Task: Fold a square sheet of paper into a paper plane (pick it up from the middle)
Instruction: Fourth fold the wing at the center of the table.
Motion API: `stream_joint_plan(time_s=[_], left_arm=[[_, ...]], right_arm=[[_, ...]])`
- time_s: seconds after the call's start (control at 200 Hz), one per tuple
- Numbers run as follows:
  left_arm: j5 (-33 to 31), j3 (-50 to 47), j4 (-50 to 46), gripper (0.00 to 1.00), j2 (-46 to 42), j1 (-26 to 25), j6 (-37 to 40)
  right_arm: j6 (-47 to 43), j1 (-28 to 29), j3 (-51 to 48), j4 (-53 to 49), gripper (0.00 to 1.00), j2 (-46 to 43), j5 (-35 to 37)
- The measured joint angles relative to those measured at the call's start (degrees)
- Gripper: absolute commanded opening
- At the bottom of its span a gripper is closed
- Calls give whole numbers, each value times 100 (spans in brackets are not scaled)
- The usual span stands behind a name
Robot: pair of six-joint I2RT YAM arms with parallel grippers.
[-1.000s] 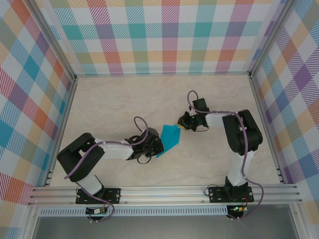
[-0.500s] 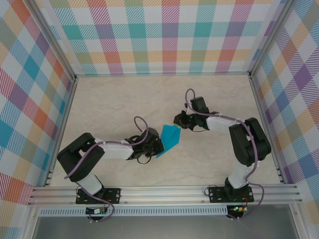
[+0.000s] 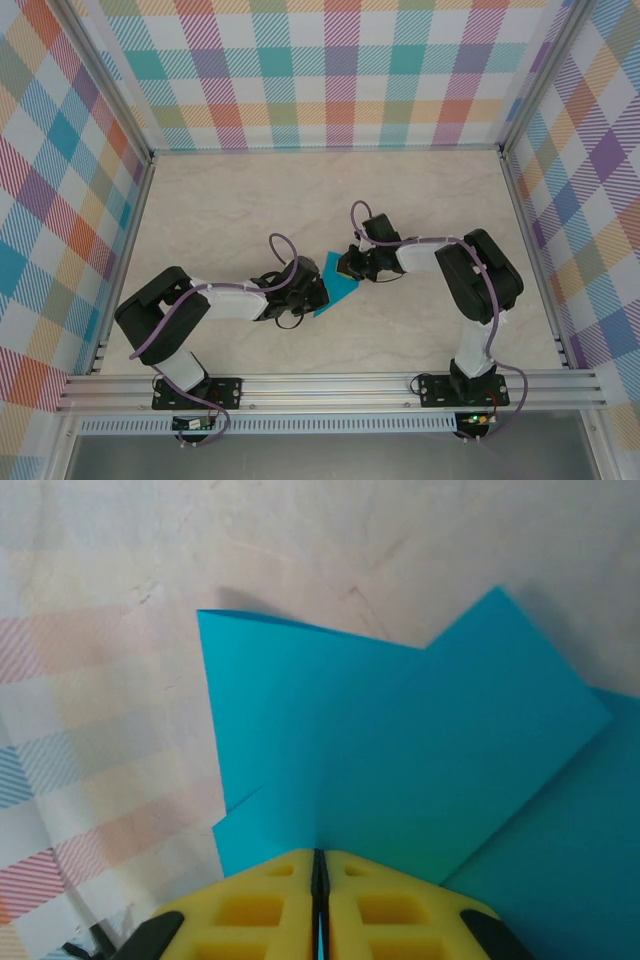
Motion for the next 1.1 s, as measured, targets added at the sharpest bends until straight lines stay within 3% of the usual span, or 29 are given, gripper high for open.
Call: stream_joint_plan(time_s=[0.64, 0.81, 1.1], left_arm=[[20, -2, 15, 0, 15, 0, 22], [52, 2, 20, 0, 22, 4, 22], [61, 4, 20, 0, 24, 7, 22]], right_arm=[[-216, -1021, 610, -179, 13, 243, 127], [-186, -817, 490, -240, 12, -164, 87], [61, 39, 28, 68, 11, -490, -164]])
